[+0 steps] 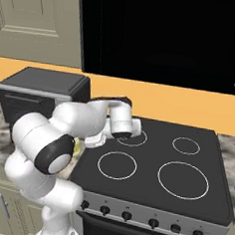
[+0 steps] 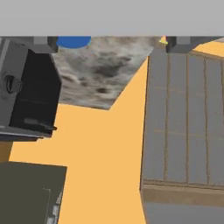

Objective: Collect the paprika, mayonnaise, and shaker from the cabinet and place them next to the stove.

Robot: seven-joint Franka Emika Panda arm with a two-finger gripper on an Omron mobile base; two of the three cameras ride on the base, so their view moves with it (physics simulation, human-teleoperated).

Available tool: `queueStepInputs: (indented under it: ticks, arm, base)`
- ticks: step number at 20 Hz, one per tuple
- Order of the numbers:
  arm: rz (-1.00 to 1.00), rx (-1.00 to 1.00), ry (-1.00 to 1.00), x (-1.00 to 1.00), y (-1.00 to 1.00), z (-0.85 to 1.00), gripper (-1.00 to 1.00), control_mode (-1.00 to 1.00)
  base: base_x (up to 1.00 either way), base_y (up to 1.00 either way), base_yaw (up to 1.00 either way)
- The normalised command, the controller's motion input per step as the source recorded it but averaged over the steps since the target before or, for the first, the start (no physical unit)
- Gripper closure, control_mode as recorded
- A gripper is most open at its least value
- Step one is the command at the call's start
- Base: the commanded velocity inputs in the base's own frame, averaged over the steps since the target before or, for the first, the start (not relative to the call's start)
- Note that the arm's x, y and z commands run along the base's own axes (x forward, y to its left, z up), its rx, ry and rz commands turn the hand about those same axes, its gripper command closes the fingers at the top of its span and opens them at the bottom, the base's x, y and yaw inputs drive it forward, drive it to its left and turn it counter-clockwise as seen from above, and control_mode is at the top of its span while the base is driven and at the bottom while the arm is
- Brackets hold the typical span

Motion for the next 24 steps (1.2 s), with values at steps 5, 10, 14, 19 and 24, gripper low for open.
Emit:
queueStepInputs:
  ticks: [5, 10, 14, 19, 24]
  arm:
    - [-0.12, 0.05, -0.02, -1.0, 0.47, 0.45, -1.0, -1.0]
    - [-0.14, 0.05, 0.0, -1.0, 0.51, 0.55, -1.0, -1.0]
    - [-0.19, 0.02, 0.02, -0.96, 0.44, 0.51, -1.0, -1.0]
    - [-0.29, 0.0, 0.05, -0.98, 0.41, 0.15, -1.0, -1.0]
    - [-0.34, 0.0, 0.06, -0.94, 0.57, 0.03, -1.0, -1.0]
  base:
    - [0.0, 0.0, 0.0]
    - [0.0, 0.0, 0.0]
    - [0.0, 0.0, 0.0]
    - [0.0, 0.0, 0.0]
    - [0.0, 0.0, 0.0]
